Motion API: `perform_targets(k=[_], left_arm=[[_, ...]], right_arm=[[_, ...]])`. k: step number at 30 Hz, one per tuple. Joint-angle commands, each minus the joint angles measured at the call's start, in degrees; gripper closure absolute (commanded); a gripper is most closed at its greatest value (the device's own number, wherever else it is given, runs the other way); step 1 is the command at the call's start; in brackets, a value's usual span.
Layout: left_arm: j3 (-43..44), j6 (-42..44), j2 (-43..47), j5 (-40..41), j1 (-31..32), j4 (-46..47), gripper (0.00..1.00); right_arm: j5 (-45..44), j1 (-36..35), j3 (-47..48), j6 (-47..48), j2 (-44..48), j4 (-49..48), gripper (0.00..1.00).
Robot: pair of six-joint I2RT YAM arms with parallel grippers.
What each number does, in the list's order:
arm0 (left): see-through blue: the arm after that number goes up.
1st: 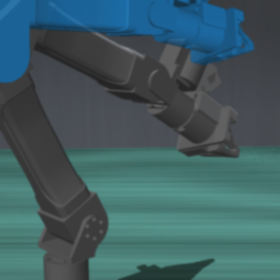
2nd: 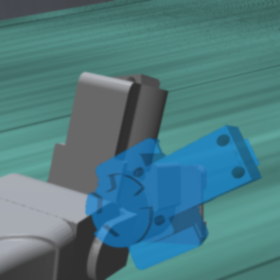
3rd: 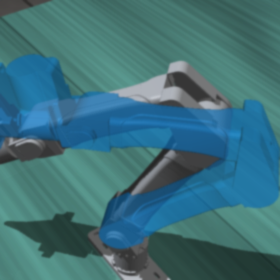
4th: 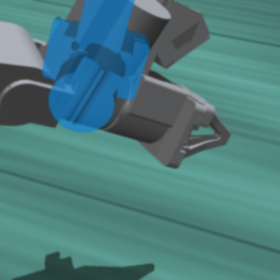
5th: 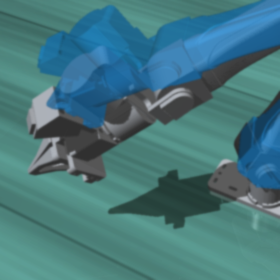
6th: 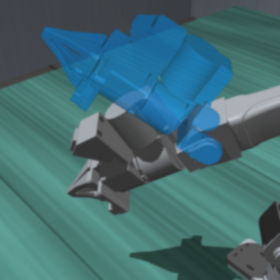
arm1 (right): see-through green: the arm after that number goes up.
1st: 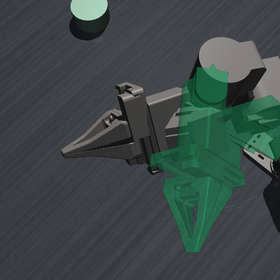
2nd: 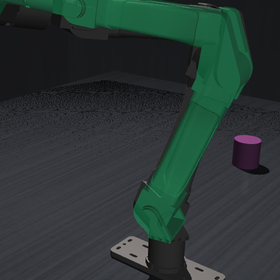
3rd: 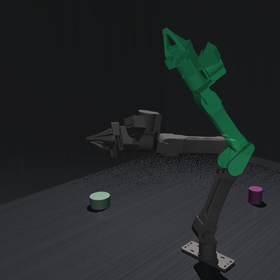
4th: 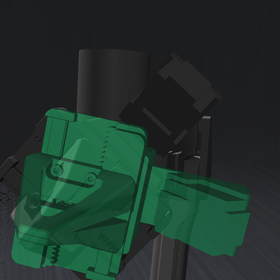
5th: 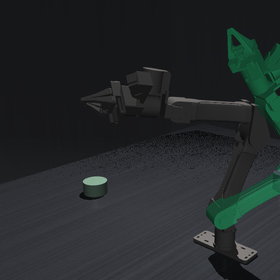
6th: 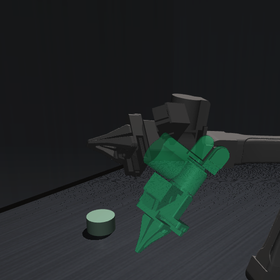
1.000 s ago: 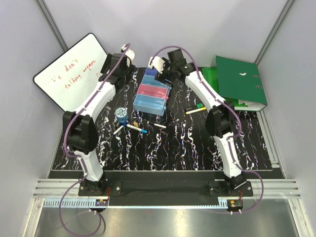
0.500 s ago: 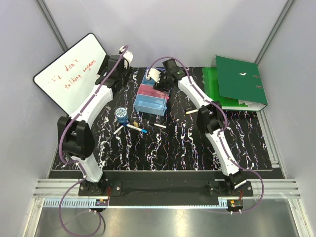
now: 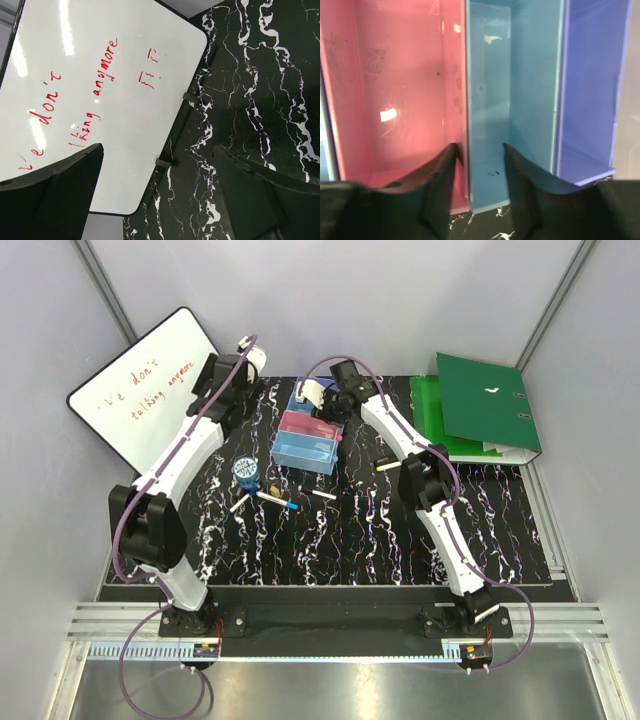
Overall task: Sort the stationery into containers
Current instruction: Move the storage box to the center of the board.
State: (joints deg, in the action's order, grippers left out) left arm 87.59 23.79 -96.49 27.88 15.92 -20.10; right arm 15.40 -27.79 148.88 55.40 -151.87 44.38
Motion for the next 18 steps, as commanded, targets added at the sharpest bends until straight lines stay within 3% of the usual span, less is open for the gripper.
perform_targets(k=[1,5,10,18], left_arm=[[-1.2,1.4,3.4,1.9,-0.1,-0.2,0.01],[-2.7,2.8,5.1,1.8,-0.1,-1.1,0.01],[-3.8,3.6,5.8,2.1,-0.3,-2.1,0.01],[-2.9,2.9,6.1,1.9,-0.5,-4.3,0.01]], right_arm=[[1.6,0.5,-1.2,-0.4,0.5,-0.8,0.58],[2.4,0.5,-1.7,-2.0,0.5,-0.2,0.72],[1.7,0.5,-1.9,-7.0,1.1,0.2,1.0],[-4.9,0.3,-2.4,-23.3,3.5,0.6,1.0]])
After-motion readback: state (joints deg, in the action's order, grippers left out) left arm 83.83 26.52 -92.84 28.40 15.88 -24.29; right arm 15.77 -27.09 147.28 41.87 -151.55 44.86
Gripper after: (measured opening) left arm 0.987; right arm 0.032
